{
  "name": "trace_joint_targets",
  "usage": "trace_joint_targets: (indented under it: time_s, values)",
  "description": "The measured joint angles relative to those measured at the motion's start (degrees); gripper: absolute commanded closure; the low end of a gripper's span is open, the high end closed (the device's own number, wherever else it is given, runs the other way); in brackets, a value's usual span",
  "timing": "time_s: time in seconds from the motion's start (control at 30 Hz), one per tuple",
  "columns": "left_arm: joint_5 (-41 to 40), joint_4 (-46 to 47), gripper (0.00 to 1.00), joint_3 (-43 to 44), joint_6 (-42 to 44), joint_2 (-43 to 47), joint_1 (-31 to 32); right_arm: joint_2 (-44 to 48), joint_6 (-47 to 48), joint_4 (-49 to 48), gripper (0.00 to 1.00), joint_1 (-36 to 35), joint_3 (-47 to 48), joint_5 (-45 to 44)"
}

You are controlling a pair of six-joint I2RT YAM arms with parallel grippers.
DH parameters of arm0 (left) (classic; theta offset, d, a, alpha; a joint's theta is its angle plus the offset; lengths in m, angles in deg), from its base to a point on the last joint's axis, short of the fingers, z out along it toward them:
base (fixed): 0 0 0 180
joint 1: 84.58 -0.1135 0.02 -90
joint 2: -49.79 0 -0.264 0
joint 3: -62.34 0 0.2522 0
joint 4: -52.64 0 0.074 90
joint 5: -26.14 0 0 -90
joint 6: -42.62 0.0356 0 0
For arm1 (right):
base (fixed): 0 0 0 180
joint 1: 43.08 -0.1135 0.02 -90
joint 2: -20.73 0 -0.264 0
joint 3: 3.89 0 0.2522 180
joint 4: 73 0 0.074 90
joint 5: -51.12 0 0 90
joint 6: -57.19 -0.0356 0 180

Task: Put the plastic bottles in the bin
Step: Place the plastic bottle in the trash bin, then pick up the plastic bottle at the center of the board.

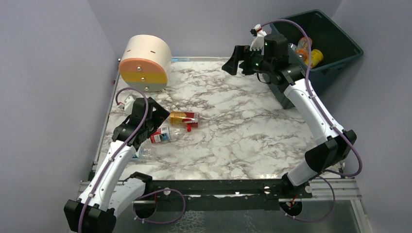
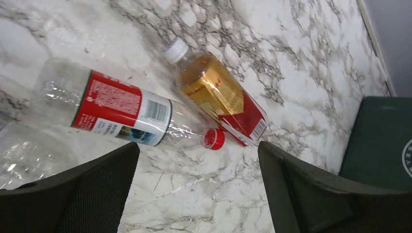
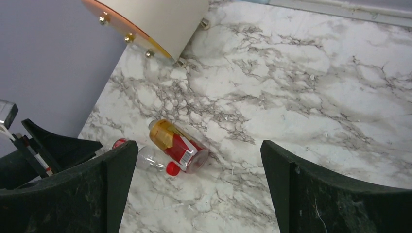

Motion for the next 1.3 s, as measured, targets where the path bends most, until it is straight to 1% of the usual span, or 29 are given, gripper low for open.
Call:
trace_joint_targets:
  time_s: [0.1,0.23,0.43,0.57,0.77,0.9,1.3]
  values:
    - [0.02,-1.64,0.01,-0.35,-1.60,-0.13,-2.58,0.57,0.22,-0.26,0.00,-0.24,-2.56,0.55]
    - [1.70,0.81,0.01,-1.38,-2.54,-2.19,-3.80,0.70,0.66,-0.66,0.00,-0.24,-5.05,0.76]
    - [6.03,11.08,0.01,-1.79,-2.54,-12.44,-3.80,0.94,1.03,-2.25,0.00,-0.24,-8.98,1.25]
    - [7.48,15.26,0.01,-0.24,-2.60,-18.10,-3.80,1.09,1.03,-3.19,0.00,-0.24,-12.09,1.27]
    - [11.96,21.35,0.01,1.86,-5.09,-26.56,-3.67,1.27,1.03,-3.54,0.00,-0.24,-12.96,1.25]
    - [13.20,22.40,0.01,1.86,-6.73,-29.03,-3.65,1.60,1.03,-4.07,0.00,-0.24,-13.42,1.25]
    - [13.35,24.63,0.01,1.86,-8.39,-30.12,-2.69,1.73,1.03,-4.76,0.00,-0.24,-15.82,1.29]
